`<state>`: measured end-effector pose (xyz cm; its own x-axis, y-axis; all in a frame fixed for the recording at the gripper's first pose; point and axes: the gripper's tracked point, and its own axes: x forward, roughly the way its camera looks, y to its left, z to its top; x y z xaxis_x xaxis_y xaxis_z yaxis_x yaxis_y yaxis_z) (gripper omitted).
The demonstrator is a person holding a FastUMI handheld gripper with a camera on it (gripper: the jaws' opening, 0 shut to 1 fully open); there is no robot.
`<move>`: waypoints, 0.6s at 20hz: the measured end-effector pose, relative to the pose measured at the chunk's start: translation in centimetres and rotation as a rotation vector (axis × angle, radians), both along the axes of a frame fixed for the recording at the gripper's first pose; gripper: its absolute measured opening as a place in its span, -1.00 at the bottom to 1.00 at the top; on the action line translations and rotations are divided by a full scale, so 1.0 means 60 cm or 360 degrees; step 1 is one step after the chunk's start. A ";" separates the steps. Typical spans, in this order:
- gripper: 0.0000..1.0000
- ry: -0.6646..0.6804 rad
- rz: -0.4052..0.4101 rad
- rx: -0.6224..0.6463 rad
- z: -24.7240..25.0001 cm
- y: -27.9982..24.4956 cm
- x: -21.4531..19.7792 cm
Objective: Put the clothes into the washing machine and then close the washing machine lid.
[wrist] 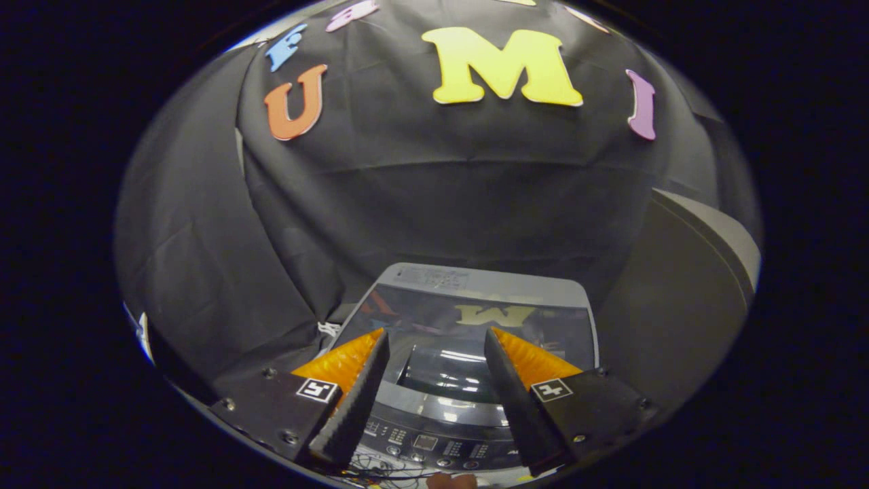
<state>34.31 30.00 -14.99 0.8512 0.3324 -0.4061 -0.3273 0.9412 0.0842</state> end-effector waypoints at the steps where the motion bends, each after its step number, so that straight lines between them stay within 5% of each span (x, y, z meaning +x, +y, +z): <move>1: 0.79 -0.0064 0.0040 -0.0029 0.022 -0.009 -0.018; 6: 0.79 -0.0442 0.0136 -0.0107 0.156 -0.108 -0.151; 12: 0.79 -0.0615 -0.0092 -0.0021 0.259 -0.282 -0.367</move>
